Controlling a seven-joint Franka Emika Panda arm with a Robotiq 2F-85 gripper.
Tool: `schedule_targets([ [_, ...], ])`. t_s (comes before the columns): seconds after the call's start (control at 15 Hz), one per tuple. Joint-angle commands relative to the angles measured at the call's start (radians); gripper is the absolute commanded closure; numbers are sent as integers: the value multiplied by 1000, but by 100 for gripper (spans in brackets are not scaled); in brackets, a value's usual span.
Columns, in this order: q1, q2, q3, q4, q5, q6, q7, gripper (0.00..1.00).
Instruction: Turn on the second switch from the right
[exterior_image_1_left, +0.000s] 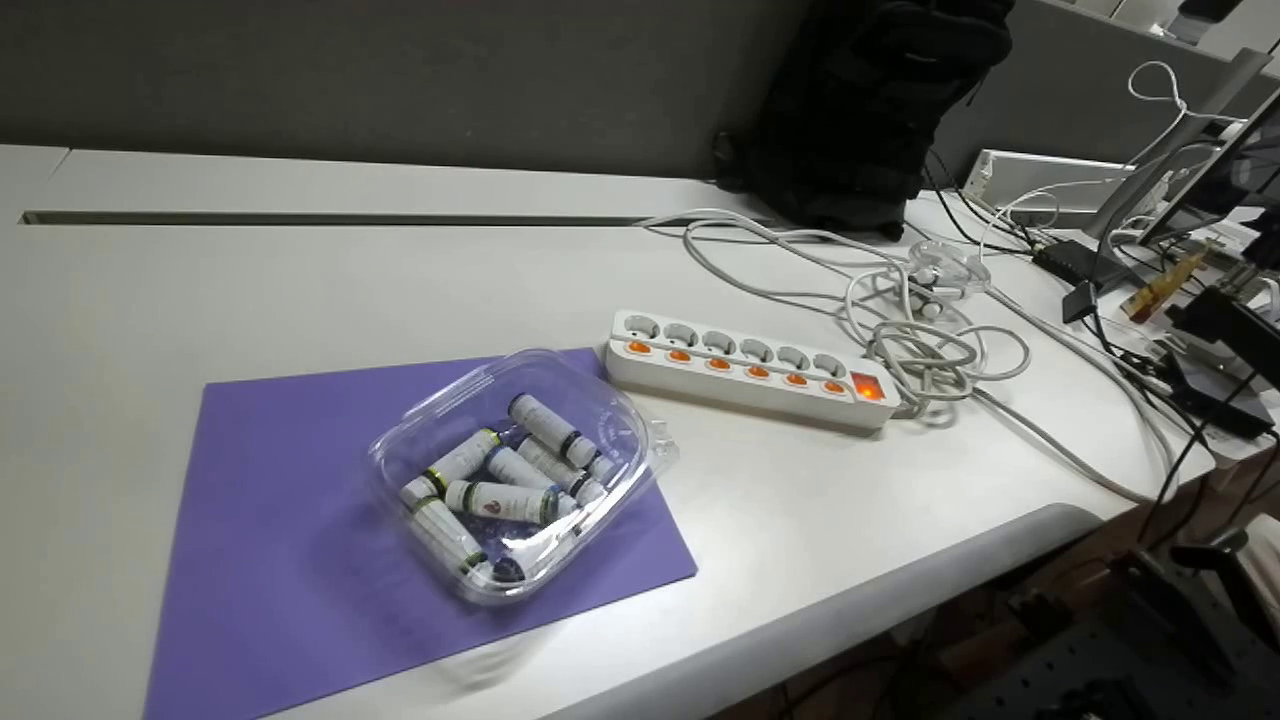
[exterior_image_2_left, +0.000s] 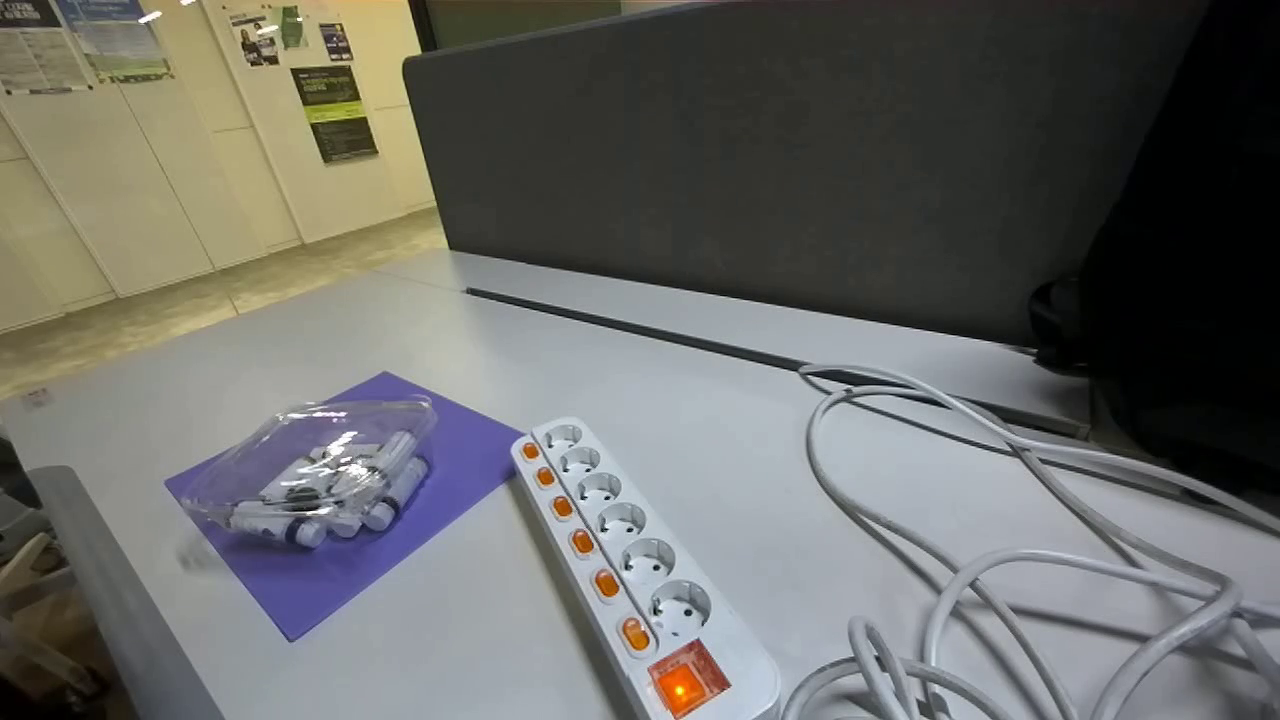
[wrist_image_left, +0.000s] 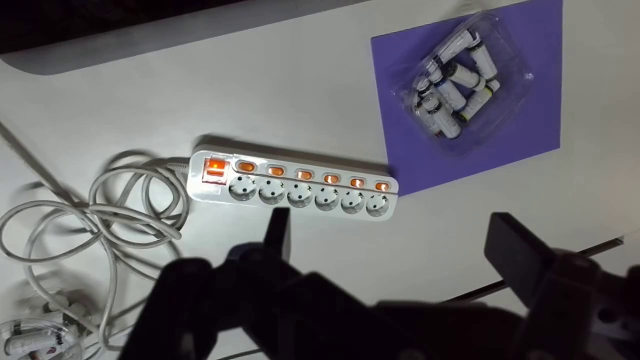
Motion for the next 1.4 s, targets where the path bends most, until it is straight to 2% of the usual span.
schedule_targets([
  [0.0,-28,4,45,-68,-26,59,4,0],
  [0.2,-42,21,77,-162,-71,118,21,0],
  [0.33,-50,32,97,-234,-104,200,33,0],
  [0.67,-56,77,111,-422,-126,539,45,0],
  [0.73,-46,159,103,-365,-111,585,35,0],
  [1.0,-46,284,114,-383,-99,762,64,0],
  [1.27,-62,433,147,-382,-146,836,158,0],
  [1.33,-73,464,159,-382,-186,839,213,0],
])
